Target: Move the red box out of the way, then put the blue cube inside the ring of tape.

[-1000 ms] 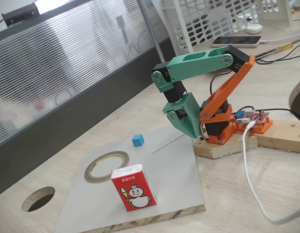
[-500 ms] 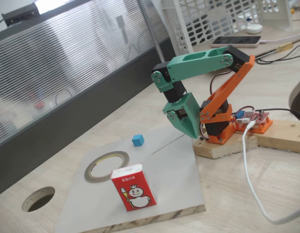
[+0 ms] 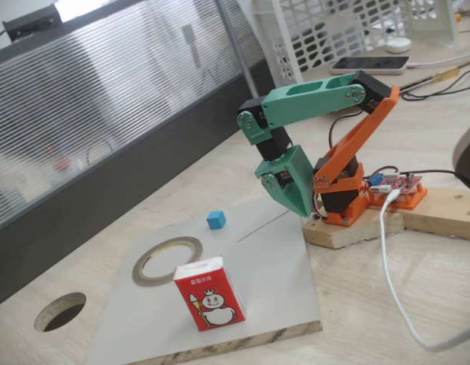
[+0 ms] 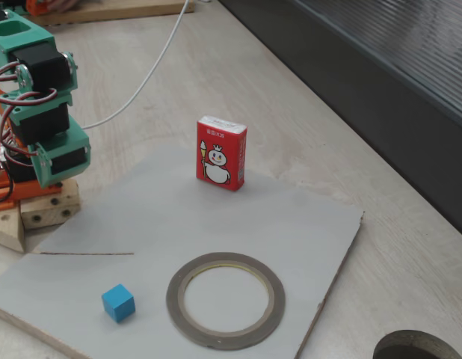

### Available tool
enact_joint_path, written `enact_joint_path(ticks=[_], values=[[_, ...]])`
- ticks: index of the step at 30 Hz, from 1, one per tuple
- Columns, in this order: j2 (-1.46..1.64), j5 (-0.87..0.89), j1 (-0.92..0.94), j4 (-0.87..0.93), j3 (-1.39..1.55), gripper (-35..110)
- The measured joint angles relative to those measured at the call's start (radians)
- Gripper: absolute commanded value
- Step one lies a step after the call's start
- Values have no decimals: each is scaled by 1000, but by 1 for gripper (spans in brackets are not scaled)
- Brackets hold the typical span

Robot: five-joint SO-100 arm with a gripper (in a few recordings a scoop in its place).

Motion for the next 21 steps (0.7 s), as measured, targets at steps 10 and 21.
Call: enact_joint_path(ticks=[10, 21], values=[[0, 0, 0, 0, 0, 0], [0, 0, -6, 0, -3, 0]])
